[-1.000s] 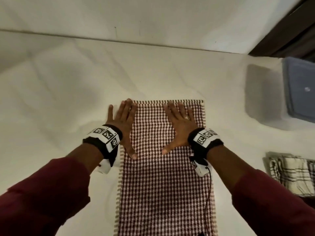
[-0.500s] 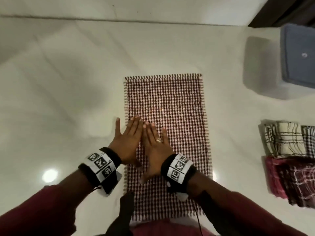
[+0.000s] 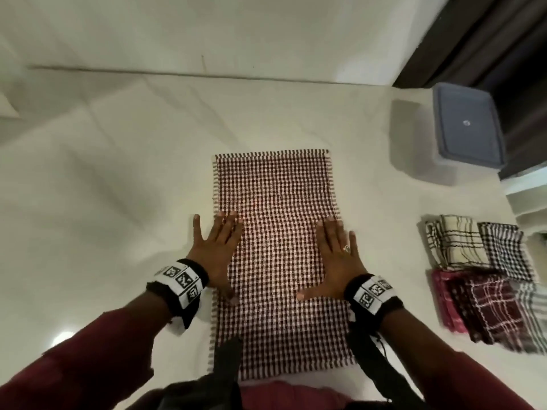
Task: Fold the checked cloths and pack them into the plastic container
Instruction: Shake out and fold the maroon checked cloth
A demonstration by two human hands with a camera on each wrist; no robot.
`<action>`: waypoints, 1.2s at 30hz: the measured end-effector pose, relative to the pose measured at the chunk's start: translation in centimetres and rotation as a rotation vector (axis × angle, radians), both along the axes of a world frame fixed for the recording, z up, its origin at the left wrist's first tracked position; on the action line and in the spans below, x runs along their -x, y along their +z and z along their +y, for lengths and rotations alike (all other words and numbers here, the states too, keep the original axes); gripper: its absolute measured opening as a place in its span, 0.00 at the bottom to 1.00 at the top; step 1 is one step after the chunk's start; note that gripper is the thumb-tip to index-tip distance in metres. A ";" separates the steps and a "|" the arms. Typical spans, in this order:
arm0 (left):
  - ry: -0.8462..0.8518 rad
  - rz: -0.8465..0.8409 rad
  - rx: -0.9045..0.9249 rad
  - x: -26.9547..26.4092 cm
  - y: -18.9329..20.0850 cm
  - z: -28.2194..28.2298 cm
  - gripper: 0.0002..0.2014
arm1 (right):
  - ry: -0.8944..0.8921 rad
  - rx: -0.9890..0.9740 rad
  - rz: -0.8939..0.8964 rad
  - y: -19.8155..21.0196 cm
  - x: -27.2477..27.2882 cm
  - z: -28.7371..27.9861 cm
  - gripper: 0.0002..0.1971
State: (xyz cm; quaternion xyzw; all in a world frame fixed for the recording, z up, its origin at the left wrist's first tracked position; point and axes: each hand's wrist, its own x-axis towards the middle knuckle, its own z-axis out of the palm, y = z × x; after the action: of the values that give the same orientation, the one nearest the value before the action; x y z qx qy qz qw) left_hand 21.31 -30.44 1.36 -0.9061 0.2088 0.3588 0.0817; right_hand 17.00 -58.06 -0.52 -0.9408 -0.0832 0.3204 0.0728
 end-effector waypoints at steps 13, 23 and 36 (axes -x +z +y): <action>-0.112 0.019 0.042 12.5 -3.0 1.8 0.76 | 0.241 -0.054 -0.041 -2.4 11.7 12.6 0.77; -0.097 0.014 0.118 12.4 -3.6 2.4 0.84 | -0.200 0.010 -0.082 -2.0 17.9 -0.2 0.65; 0.037 -0.271 0.379 28.1 -4.3 1.5 0.50 | -0.078 -0.152 -0.413 -4.2 26.6 -1.5 0.43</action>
State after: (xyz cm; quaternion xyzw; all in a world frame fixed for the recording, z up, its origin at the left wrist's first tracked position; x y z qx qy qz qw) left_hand -6.76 -28.99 -2.96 -0.9488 0.2429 0.1899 -0.0693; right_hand -9.62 -59.53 -4.77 -0.9808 -0.0838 0.1104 0.1374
